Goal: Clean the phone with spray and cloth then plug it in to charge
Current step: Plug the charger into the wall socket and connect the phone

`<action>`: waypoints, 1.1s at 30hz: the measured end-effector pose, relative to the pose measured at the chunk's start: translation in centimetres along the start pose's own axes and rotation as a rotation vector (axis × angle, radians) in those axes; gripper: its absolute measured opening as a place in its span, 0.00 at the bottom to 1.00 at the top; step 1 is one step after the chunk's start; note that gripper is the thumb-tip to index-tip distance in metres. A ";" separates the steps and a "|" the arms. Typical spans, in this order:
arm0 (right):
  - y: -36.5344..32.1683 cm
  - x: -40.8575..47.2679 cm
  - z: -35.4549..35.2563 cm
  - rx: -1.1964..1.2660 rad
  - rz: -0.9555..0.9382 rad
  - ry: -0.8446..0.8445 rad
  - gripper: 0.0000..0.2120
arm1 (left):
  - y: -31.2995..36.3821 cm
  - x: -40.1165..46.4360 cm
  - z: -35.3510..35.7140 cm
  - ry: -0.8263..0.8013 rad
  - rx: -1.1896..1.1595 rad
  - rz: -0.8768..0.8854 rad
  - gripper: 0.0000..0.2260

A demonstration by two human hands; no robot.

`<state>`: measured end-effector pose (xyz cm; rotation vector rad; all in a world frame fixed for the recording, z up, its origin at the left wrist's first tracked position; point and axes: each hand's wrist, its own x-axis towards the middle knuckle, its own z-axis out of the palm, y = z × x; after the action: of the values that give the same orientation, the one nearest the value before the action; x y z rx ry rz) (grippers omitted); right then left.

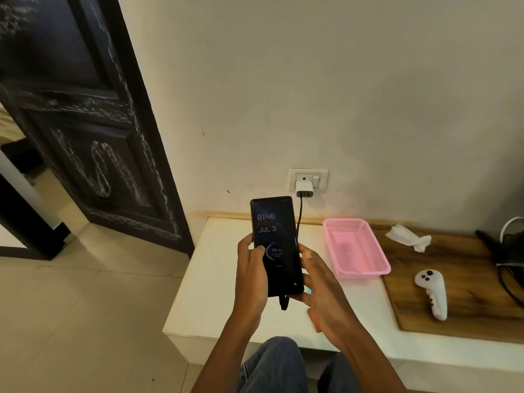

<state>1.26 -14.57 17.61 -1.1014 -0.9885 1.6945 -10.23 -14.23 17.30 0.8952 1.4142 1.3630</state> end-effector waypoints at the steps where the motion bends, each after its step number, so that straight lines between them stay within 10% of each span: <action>1: 0.2 -0.1 0.0 -0.012 -0.012 0.014 0.20 | -0.1 0.0 0.0 0.002 -0.010 0.001 0.07; 33: 10.9 9.1 -0.9 -0.196 0.192 -0.022 0.23 | -11.0 6.4 -4.4 0.082 -0.148 -0.353 0.10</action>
<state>-2.66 -9.32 4.92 -1.3446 -1.1111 1.7926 -15.16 -10.72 5.22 0.4704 1.4328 1.2247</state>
